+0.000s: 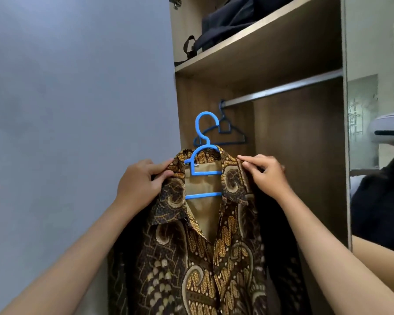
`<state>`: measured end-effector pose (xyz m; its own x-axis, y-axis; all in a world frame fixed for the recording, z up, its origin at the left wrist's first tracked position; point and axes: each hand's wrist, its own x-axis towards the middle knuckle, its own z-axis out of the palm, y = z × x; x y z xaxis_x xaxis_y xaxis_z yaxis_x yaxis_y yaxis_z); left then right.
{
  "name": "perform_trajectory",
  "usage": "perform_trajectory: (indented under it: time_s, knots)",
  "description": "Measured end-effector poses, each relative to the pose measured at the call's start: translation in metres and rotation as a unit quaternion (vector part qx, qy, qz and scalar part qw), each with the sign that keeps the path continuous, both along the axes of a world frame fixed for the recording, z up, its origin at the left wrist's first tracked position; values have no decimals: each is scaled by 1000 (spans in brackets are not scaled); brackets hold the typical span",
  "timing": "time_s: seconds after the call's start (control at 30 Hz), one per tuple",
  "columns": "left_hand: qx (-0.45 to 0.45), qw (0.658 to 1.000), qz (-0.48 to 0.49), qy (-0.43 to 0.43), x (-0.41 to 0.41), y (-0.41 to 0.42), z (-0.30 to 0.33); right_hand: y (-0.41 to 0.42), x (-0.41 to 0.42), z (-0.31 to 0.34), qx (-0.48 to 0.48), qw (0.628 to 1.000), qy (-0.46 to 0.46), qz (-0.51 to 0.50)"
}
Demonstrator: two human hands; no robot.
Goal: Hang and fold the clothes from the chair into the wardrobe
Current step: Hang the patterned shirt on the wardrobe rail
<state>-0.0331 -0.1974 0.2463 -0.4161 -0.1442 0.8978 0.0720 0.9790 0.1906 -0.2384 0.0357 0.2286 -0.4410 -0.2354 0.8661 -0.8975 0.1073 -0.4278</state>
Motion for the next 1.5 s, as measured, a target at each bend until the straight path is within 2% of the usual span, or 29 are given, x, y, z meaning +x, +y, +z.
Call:
perform_trajectory:
  time_s: [0.1, 0.23, 0.33, 0.47, 0.53, 0.63, 0.73, 0.8, 1.13, 1.3, 1.5]
  knots:
    - [4, 1000, -5, 1, -3, -11, 2, -4, -9, 6, -34, 992, -77, 97]
    - [-1, 1000, -20, 1, -5, -18, 2, -6, -19, 10, -60, 982, -134, 120]
    - [-3, 1000, -30, -1, -7, -20, 2, -8, -20, 14, -72, 979, -146, 119]
    - [7, 999, -36, -6, -7, -22, 0, -11, -24, 13, -34, 983, -167, 70]
    - [14, 999, -33, -6, -5, -23, -2, -12, -19, 10, -73, 987, -142, 36]
    - [22, 999, -32, -6, -5, -22, -3, -17, 7, 0, -111, 993, -28, 35]
    - [29, 999, -35, -7, -7, -18, -2, -30, 22, -9, -41, 995, 75, 49]
    - [32, 999, -37, -8, -8, -15, -2, -40, 18, -14, -2, 993, 117, 19]
    - [2, 998, -36, -47, -21, -12, -3, -57, 0, -20, -35, 984, 172, -6]
    - [-7, 1000, -22, -18, -35, -11, 5, -63, 6, -1, -33, 966, 222, -128]
    - [4, 1000, -19, -4, -47, -10, 10, -74, -12, 24, -70, 956, 268, -99]
